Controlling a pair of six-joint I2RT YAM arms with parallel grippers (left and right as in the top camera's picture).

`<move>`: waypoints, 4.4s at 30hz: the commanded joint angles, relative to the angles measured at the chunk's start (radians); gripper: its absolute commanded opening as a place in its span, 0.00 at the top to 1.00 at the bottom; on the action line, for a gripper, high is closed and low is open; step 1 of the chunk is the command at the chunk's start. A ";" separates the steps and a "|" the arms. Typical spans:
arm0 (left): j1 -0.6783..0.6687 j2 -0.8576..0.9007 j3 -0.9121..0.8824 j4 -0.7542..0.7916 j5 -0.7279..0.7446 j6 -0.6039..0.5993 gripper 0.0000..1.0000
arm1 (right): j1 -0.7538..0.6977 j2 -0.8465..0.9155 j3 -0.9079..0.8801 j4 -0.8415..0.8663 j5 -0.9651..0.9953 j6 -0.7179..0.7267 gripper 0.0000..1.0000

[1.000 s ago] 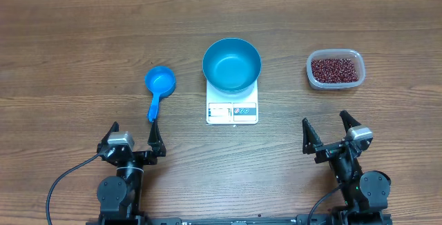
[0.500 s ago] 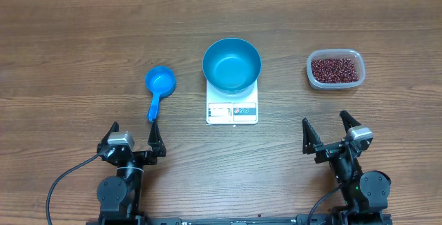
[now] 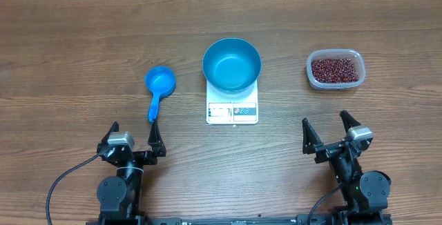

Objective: Scoop item into bowl and weigh 150g on scale

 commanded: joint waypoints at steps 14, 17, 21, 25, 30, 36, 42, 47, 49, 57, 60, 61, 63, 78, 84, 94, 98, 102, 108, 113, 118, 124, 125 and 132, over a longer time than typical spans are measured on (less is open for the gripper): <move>0.006 -0.008 -0.003 0.045 -0.035 0.023 0.01 | 0.006 -0.010 -0.010 0.005 0.010 0.004 0.00; 0.006 -0.008 0.029 0.007 -0.028 0.016 0.00 | 0.006 -0.010 -0.010 0.005 0.010 0.004 0.00; 0.006 0.006 0.228 -0.283 0.014 -0.032 0.00 | 0.006 -0.010 -0.010 0.005 0.010 0.004 0.00; 0.006 0.168 0.543 -0.580 0.065 -0.035 0.00 | 0.006 -0.010 -0.010 0.005 0.010 0.004 0.00; 0.005 0.650 1.065 -1.010 0.146 -0.029 0.00 | 0.006 -0.010 -0.010 0.005 0.010 0.004 0.00; 0.005 1.107 1.526 -1.356 0.148 -0.027 0.00 | 0.006 -0.010 -0.010 0.005 0.010 0.004 0.00; 0.005 1.405 1.676 -1.310 0.142 -0.026 0.00 | 0.006 -0.010 -0.010 0.005 0.010 0.004 0.00; 0.005 1.566 1.676 -1.300 0.147 0.032 0.96 | 0.006 -0.010 -0.010 0.005 0.010 0.004 0.00; 0.005 1.604 1.672 -1.309 0.147 0.054 0.96 | 0.006 -0.010 -0.010 0.005 0.010 0.004 0.00; 0.005 1.629 1.478 -1.172 0.140 0.069 0.53 | 0.006 -0.010 -0.010 0.005 0.010 0.004 0.00; 0.005 1.644 1.419 -1.122 0.139 0.084 0.17 | 0.006 -0.010 -0.010 0.005 0.010 0.004 0.00; 0.005 1.651 1.400 -1.101 0.139 0.103 0.16 | 0.006 -0.010 -0.010 0.005 0.010 0.004 0.00; 0.003 1.668 1.347 -1.033 0.139 0.132 0.18 | 0.006 -0.010 -0.010 0.005 0.010 0.004 0.00; -0.100 1.882 1.269 -0.856 0.049 0.153 0.28 | 0.006 -0.010 -0.010 0.005 0.010 0.004 0.00; -0.102 1.890 1.272 -0.856 0.050 0.104 0.32 | 0.006 -0.010 -0.010 0.005 0.010 0.004 0.00; -0.097 1.890 1.305 -0.832 -0.011 -0.040 0.32 | 0.006 -0.010 -0.010 0.005 0.010 0.004 0.00; -0.098 1.890 1.305 -0.827 -0.010 -0.043 0.41 | 0.006 -0.010 -0.010 0.005 0.010 0.004 0.00; -0.098 1.890 1.305 -0.775 -0.010 -0.066 0.40 | 0.006 -0.010 -0.010 0.005 0.010 0.004 0.00; -0.098 1.890 1.305 -0.731 -0.010 -0.119 0.43 | 0.006 -0.010 -0.010 0.005 0.010 0.004 0.00; -0.098 1.890 1.304 -0.729 -0.010 -0.203 0.48 | 0.006 -0.010 -0.010 0.005 0.010 0.004 0.00; -0.098 1.890 1.304 -0.690 -0.002 -0.210 0.23 | 0.006 -0.010 -0.010 0.005 0.010 0.004 0.00; -0.098 1.890 1.304 -0.692 0.061 -0.167 0.00 | 0.006 -0.010 -0.010 0.005 0.010 0.004 0.00; -0.098 1.890 1.304 -0.692 0.061 -0.160 0.06 | 0.006 -0.010 -0.010 0.005 0.010 0.004 0.00; -0.100 1.891 1.303 -0.696 0.057 -0.162 0.41 | 0.006 -0.010 -0.010 0.005 0.010 0.004 0.00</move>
